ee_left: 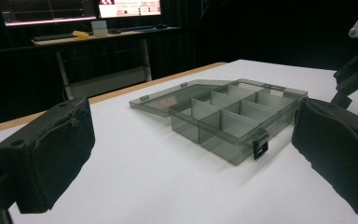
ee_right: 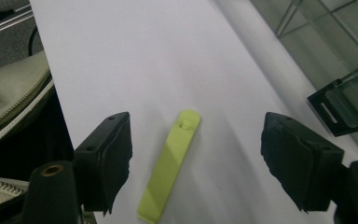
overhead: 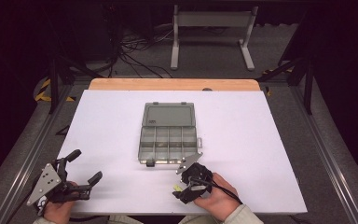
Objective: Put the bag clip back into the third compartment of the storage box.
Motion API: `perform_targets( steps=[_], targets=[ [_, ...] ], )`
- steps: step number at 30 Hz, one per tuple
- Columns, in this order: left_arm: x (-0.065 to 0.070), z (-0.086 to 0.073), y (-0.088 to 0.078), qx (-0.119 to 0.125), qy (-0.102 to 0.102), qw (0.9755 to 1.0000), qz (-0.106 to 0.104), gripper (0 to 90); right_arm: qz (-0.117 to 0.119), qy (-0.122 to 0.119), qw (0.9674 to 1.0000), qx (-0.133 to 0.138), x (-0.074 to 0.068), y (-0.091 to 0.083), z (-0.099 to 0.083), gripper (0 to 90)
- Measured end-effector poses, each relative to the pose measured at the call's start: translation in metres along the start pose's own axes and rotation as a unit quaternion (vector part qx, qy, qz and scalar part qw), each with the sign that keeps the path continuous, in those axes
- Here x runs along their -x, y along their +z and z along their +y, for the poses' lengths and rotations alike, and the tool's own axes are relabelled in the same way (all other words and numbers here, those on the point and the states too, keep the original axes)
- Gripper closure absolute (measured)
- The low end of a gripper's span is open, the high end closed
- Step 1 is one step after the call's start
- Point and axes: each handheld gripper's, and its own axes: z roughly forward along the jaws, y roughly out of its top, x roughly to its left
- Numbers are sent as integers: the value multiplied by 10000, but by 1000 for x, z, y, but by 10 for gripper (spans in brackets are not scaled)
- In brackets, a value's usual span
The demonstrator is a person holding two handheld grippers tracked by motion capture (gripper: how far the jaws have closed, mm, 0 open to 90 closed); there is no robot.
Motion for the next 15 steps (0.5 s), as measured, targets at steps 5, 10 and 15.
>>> perform_targets(
  steps=[5,10,15],
  targets=[
    [0,0,0,1,0,10000,-8,0,41,25,9999,-94,-3,4,-2,296],
    [0,0,0,-18,18,10000,-18,0,52,-9,9999,-164,-5,7,-3,339],
    [0,0,0,-19,19,10000,-19,1,44,-36,9997,-242,-9,9,-4,414]
  ],
)
